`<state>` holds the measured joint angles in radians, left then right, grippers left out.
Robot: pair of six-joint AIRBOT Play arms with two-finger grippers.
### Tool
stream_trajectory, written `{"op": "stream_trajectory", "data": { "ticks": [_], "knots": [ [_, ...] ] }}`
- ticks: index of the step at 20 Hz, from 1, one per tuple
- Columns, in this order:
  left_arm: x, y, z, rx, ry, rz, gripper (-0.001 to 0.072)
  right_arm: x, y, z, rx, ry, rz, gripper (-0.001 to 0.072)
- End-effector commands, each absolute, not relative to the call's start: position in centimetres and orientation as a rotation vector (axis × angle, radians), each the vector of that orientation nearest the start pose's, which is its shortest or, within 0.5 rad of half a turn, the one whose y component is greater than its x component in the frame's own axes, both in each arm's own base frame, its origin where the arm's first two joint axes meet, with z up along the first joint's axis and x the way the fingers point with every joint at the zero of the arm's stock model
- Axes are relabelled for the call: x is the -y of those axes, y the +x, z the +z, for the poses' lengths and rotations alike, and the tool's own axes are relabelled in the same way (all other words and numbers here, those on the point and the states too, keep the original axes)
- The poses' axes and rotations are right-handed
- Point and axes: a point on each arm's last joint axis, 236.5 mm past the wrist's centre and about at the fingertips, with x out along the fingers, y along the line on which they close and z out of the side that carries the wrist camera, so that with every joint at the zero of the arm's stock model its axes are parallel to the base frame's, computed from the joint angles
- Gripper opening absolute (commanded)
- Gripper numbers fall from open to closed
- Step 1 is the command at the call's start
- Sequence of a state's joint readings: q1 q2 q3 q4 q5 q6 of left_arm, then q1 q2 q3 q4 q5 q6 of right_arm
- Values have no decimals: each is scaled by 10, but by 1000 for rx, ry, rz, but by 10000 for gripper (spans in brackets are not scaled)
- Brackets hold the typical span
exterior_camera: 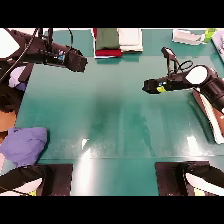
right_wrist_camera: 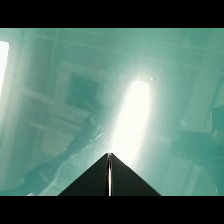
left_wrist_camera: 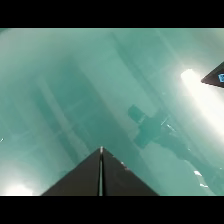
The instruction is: Fold the shirts.
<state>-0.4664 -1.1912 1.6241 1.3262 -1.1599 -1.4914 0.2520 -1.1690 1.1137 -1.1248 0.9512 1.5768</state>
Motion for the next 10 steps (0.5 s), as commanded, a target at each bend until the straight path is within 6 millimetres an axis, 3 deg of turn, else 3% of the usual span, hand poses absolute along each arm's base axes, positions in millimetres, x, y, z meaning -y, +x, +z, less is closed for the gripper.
{"op": "stream_trajectory", "data": {
  "ticks": [1,10],
  "knots": [
    [244,369,241,-730,70,-653,29,-184,380,73,-1042,300,425,21],
    [244,369,241,-730,70,-653,29,-183,379,73,-1044,299,425,20]
  ]
}}
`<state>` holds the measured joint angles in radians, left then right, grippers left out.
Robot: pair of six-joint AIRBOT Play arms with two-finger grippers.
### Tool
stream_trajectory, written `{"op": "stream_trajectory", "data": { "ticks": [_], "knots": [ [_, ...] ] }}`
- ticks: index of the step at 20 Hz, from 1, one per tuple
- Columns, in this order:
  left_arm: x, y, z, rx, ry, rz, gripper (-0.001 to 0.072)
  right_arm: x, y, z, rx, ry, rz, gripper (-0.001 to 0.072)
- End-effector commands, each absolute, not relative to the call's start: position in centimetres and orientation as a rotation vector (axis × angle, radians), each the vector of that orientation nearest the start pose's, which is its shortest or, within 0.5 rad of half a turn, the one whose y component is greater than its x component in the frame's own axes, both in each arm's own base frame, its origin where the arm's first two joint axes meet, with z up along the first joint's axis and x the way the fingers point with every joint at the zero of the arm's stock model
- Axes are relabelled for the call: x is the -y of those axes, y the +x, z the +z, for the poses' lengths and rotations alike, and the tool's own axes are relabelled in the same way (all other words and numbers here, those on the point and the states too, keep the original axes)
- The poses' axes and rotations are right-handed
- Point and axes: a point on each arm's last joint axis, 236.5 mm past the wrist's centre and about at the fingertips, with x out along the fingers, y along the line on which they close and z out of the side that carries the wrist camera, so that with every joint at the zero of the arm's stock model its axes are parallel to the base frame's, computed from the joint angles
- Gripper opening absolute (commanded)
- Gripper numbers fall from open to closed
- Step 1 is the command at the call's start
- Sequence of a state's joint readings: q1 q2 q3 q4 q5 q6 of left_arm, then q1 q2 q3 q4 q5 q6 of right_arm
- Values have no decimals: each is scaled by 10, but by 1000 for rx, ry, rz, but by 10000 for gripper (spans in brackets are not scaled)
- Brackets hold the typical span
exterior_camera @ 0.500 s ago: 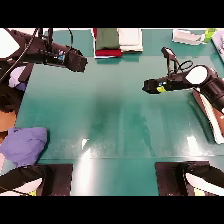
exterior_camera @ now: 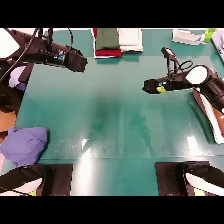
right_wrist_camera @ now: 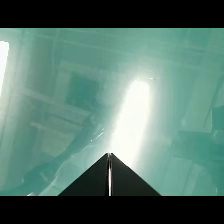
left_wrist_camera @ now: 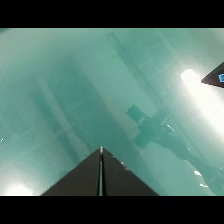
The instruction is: Fold the shirts.
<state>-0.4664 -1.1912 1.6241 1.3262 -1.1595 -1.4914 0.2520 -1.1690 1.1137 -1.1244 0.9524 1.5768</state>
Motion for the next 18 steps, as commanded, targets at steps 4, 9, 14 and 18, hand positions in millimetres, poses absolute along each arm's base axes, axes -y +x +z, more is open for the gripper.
{"op": "stream_trajectory", "data": {
  "ticks": [4,9,14,18],
  "knots": [
    [247,373,246,-702,58,-656,29,-184,379,73,-1044,299,426,20],
    [148,368,226,-857,135,-404,28,-183,379,72,-1047,298,426,21],
    [1,291,178,-1054,116,-15,28,-183,378,72,-1052,297,427,20],
    [-41,217,83,-1349,51,120,74,-183,378,72,-1053,296,426,20]
  ]
}}
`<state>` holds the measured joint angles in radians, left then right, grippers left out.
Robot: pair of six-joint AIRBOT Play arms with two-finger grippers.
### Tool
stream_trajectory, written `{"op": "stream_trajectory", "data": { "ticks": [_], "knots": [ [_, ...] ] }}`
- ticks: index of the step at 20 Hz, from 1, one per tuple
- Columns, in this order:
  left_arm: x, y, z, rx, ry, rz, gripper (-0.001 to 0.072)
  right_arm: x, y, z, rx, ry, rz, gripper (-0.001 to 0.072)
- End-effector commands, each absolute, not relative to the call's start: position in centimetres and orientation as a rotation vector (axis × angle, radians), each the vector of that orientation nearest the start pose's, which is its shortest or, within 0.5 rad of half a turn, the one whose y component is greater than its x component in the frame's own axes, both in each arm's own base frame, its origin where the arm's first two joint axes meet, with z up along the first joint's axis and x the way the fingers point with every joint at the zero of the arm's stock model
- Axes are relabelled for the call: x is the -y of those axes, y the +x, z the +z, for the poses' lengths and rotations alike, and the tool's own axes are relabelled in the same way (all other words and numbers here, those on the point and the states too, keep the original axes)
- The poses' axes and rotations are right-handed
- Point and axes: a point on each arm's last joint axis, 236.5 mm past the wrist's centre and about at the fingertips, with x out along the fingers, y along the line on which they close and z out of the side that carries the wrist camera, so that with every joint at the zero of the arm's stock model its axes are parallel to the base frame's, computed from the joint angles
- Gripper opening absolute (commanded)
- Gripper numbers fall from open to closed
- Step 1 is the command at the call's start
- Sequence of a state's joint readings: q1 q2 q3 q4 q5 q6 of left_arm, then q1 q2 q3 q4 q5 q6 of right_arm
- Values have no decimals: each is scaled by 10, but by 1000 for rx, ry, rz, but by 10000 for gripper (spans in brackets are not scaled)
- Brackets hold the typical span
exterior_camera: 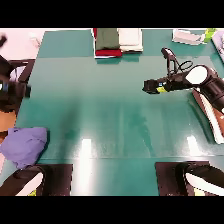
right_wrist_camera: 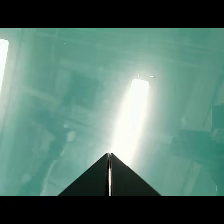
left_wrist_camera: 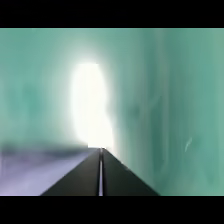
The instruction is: Fold the shirts.
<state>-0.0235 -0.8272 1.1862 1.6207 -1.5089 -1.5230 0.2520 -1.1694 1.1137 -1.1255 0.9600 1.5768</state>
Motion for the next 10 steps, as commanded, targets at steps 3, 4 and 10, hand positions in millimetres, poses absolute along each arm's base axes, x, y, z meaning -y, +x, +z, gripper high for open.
{"op": "stream_trajectory", "data": {
  "ticks": [3,4,10],
  "knots": [
    [-49,189,11,-1496,26,149,600,-184,377,72,-1054,296,427,21],
    [-52,186,-6,-1503,28,157,600,-184,377,71,-1057,295,428,20],
    [-55,166,-57,-1552,2,211,599,-183,376,71,-1060,295,428,21]
  ]
}}
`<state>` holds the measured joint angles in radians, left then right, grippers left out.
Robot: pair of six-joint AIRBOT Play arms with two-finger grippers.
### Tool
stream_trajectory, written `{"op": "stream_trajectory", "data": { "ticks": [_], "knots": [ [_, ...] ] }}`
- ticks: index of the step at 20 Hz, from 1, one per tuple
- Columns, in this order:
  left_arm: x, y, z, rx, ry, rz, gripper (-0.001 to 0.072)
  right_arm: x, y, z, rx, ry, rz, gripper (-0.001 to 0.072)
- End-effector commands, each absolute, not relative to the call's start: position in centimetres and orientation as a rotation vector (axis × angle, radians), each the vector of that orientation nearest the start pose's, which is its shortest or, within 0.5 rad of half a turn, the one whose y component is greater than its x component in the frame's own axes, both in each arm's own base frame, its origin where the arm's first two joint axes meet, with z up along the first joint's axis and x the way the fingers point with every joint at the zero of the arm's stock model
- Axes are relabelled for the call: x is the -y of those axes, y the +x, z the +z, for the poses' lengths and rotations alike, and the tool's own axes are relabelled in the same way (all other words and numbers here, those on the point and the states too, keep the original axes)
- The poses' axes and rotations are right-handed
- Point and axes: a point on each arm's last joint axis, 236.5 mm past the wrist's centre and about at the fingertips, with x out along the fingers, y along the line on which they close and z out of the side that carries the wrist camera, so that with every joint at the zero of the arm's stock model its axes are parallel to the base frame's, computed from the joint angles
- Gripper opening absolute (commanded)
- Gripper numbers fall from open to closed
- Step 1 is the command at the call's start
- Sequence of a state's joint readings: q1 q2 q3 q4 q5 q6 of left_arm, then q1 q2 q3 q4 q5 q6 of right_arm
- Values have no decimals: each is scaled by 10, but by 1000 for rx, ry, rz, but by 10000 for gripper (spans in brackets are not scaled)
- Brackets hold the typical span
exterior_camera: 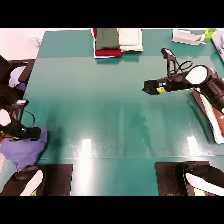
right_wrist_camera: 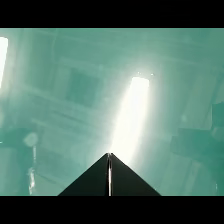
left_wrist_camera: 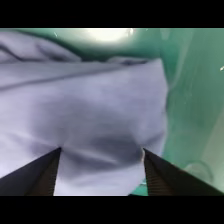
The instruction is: Fold the shirts.
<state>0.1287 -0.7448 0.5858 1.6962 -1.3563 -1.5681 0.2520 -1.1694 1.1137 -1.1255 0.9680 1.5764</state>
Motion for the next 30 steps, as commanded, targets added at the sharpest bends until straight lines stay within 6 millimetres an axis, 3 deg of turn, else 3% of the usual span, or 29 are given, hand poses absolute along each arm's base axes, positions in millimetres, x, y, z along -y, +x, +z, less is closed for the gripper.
{"op": "stream_trajectory", "data": {
  "ticks": [1,2,3,4,6,8,10,12,13,14,16,18,21,23,25,27,28,29,30],
  "knots": [
    [-55,165,-55,-1559,-9,222,575,-183,376,71,-1060,295,428,20],
    [-55,165,-51,-1561,-14,228,243,-183,376,71,-1060,295,428,21],
    [-56,172,-43,-1538,-13,227,32,-183,377,72,-1056,295,428,20],
    [-57,183,-29,-1499,-16,229,28,-181,379,76,-1047,300,424,20],
    [-57,219,25,-1350,-29,222,27,-181,384,97,-1021,296,437,20],
    [-47,258,112,-1113,15,175,26,-181,390,136,-956,286,461,20],
    [-19,281,203,-878,54,85,25,-180,398,191,-828,281,480,21],
    [17,286,280,-668,57,-29,25,-174,402,248,-683,286,487,20],
    [34,284,310,-584,61,-90,25,-170,402,273,-618,288,487,21],
    [52,281,336,-504,61,-155,25,-163,400,299,-558,288,483,20],
    [83,279,366,-404,49,-260,25,-148,395,341,-458,289,467,20],
    [115,283,365,-406,60,-351,24,-132,388,374,-377,288,442,20],
    [177,301,323,-532,103,-489,26,-108,378,404,-298,287,396,20],
    [232,310,278,-656,141,-600,26,-99,373,409,-285,287,374,20],
    [286,306,226,-779,215,-724,27,-96,370,406,-301,283,368,20],
    [327,300,176,-889,276,-804,33,-97,368,399,-328,279,371,20],
    [340,300,153,-937,301,-815,273,-98,369,395,-344,277,375,20],
    [346,302,136,-967,314,-814,568,-99,370,392,-357,276,376,20],
    [348,307,124,-988,328,-803,619,-100,371,388,-369,276,377,20]
  ]
}}
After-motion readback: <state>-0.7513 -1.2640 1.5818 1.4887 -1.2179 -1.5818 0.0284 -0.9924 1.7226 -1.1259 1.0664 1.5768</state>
